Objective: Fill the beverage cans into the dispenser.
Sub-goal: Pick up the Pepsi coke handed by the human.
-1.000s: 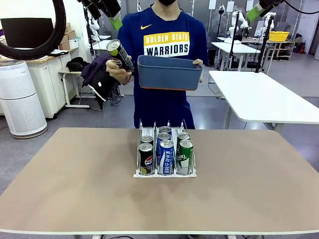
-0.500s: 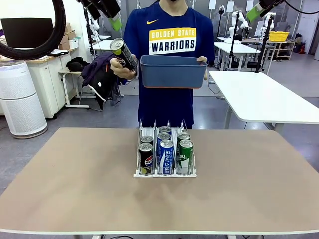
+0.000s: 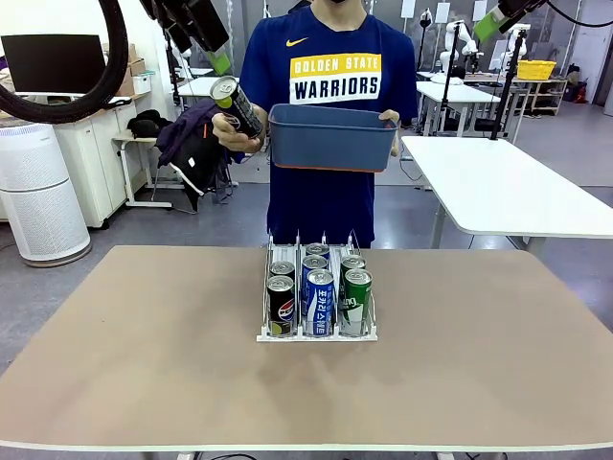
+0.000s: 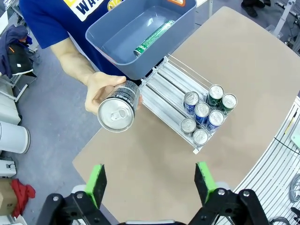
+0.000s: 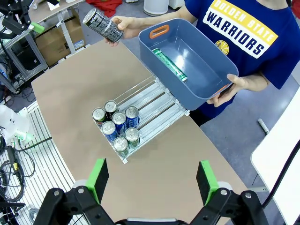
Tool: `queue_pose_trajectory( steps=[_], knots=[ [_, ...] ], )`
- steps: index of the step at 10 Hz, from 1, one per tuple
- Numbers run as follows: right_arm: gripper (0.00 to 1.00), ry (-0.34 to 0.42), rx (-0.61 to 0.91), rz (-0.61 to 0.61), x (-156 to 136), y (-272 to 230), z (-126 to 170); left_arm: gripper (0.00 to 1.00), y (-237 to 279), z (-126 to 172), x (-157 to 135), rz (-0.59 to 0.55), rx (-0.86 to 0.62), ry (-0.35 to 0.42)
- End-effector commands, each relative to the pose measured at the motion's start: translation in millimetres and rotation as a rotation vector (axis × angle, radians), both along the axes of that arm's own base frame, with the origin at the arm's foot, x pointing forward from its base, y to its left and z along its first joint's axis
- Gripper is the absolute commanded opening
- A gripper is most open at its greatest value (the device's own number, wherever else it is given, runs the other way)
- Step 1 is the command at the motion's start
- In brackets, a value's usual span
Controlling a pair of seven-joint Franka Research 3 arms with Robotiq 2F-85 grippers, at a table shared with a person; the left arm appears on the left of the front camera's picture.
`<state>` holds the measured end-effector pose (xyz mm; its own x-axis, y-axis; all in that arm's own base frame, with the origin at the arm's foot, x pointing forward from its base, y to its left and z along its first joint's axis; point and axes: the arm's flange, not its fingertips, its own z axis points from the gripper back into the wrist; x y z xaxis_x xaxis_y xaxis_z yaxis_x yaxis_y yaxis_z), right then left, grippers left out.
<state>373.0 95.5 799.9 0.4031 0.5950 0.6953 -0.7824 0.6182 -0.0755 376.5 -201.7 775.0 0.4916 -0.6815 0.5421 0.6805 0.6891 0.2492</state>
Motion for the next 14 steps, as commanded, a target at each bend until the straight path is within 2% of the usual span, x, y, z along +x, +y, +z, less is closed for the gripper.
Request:
queue_pose_trajectory(
  steps=[1,3,7,10,11,14],
  knots=[
    [1.00,0.003,-0.001,0.000,0,0,-2,1.00,8,-12,8,-0.032,-0.001,-0.043],
    [1.00,0.003,-0.001,0.000,0,0,-2,1.00,15,-19,24,-0.068,0.027,-0.090],
    [1.00,0.003,-0.001,0.000,0,0,-2,1.00,12,-32,52,-0.065,-0.001,-0.145],
    [1.00,0.003,-0.001,0.000,0,0,-2,1.00,15,-42,59,-0.041,-0.048,-0.112],
    [1.00,0.003,-0.001,0.000,0,0,-2,1.00,6,-32,59,-0.049,-0.008,-0.128],
    [1.00,0.003,-0.001,0.000,0,0,-2,1.00,6,-32,59,-0.049,-0.008,-0.128]
  ],
)
